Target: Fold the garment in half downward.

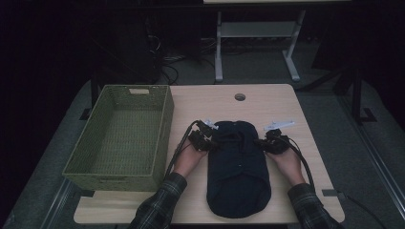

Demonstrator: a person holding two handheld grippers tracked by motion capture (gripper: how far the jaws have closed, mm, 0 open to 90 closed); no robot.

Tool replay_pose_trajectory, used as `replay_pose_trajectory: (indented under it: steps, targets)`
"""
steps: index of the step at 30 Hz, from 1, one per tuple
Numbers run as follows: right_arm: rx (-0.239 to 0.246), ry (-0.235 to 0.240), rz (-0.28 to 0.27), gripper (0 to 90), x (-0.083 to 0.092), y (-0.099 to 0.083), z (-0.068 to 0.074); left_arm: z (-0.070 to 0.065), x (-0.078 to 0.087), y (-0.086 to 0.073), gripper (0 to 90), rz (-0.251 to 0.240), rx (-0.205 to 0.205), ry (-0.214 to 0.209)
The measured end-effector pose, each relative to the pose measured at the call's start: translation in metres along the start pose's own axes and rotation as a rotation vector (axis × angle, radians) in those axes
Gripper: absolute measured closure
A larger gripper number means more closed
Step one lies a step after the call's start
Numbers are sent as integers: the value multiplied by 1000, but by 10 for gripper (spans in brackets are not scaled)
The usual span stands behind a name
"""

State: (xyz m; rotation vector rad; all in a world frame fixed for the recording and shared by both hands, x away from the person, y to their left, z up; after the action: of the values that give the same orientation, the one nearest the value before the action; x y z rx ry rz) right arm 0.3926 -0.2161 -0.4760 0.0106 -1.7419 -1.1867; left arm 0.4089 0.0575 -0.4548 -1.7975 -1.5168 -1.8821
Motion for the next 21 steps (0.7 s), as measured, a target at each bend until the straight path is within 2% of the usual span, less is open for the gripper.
replay_pose_trajectory:
  steps: [6, 9, 12, 16, 19, 21]
  targets:
    - [21, -21, 14, 900, -4, 1, 5, 0, -4, 5, 862, -19, 2, 0]
    - [26, -26, 17, 900, -4, 1, 6, -1, -12, 6, 889, 19, -29, 32]
    - [50, -55, 31, 900, -3, 2, 9, -2, -12, 5, 900, 28, -21, 45]
    - [78, -91, 46, 900, -1, 0, 7, -5, -10, 4, 900, 45, -54, 92]
    - [60, -93, 52, 900, 1, -1, 5, -3, -7, 0, 900, 41, -49, 98]
    - [80, -108, 62, 900, 1, -1, 5, -1, -5, -3, 900, 39, -33, 95]
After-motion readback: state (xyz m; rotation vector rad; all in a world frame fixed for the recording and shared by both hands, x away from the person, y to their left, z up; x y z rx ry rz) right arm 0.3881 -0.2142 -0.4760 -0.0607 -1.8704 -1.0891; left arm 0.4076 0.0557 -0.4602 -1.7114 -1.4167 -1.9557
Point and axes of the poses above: each handheld gripper's, and its own axes: x roughly backward along the jaws, y roughly out of its top, z roughly to its left, the point moved 1 cm from there along -x, roughly forward along the jaws, and after that the axes turned 11 degrees about x, right-handed, at the moved point
